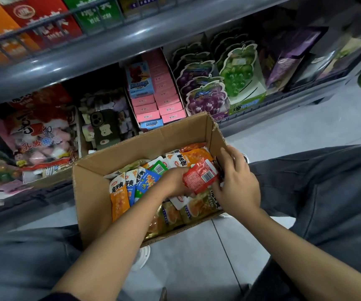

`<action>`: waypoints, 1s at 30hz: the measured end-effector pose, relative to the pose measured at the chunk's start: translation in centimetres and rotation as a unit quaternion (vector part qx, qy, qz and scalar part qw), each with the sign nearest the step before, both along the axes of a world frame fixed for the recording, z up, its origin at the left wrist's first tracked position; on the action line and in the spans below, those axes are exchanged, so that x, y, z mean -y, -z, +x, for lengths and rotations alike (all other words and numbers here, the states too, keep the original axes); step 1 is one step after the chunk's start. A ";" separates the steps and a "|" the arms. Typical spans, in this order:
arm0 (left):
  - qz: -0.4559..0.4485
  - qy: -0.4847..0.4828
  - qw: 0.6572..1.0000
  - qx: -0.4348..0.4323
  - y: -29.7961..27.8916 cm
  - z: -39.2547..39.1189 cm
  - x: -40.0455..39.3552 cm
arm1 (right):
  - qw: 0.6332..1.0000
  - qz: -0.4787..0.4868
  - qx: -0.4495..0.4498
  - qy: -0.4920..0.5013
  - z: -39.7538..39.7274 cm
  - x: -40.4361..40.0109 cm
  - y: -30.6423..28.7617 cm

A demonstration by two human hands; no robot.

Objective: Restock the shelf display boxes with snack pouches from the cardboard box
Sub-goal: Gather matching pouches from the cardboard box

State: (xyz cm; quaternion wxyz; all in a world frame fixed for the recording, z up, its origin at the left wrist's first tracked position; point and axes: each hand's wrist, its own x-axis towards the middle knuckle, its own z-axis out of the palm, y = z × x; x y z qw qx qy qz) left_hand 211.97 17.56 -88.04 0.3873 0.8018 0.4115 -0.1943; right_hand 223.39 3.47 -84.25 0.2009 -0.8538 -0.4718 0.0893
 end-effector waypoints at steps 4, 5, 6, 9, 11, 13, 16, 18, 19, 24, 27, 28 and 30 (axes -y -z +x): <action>0.022 0.036 0.998 -0.038 -0.5 0.6 0.0 | 1.000 -0.008 -0.003 0.003 0.0 0.0 -0.2; 0.009 0.030 0.998 -0.049 -0.5 0.9 0.0 | 1.000 -0.008 -0.001 0.003 -0.1 0.0 -0.3; -0.008 0.024 0.998 -0.060 -0.4 1.1 0.1 | 1.000 -0.007 0.001 0.002 -0.1 0.0 -0.3; -0.043 0.005 0.996 -0.079 -0.3 1.6 0.1 | 1.000 -0.003 0.002 0.003 -0.1 0.0 -0.3; -0.041 -0.025 0.997 -0.065 -0.1 1.6 0.2 | 1.000 0.002 0.004 0.003 0.0 0.0 -0.2; -0.037 -0.066 0.996 -0.041 0.1 1.4 0.3 | 1.000 0.004 0.000 0.004 0.0 0.0 -0.2; -0.063 -0.134 0.989 -0.002 0.0 0.6 0.2 | 1.000 0.006 -0.003 0.001 0.0 0.0 -0.2; -0.076 -0.177 0.981 0.030 -0.5 -0.1 0.2 | 1.000 0.001 -0.003 0.000 0.0 0.0 -0.3; -0.079 -0.196 0.976 0.052 -0.8 -0.5 0.1 | 1.000 -0.002 -0.003 0.000 0.0 0.0 -0.4; -0.092 -0.292 0.941 0.142 -2.7 -2.3 -0.7 | 1.000 -0.004 -0.010 -0.002 0.1 0.0 -0.3; -0.109 -0.349 0.912 0.189 -4.3 -2.7 -1.3 | 1.000 0.011 -0.006 0.006 0.0 -0.1 -0.3; -0.113 -0.366 0.902 0.200 -4.8 -2.8 -1.4 | 1.000 0.012 0.003 0.007 -0.1 -0.2 -0.4; -0.119 -0.396 0.885 0.215 -5.8 -3.0 -1.7 | 1.000 0.011 0.021 0.005 -0.2 -0.3 -0.6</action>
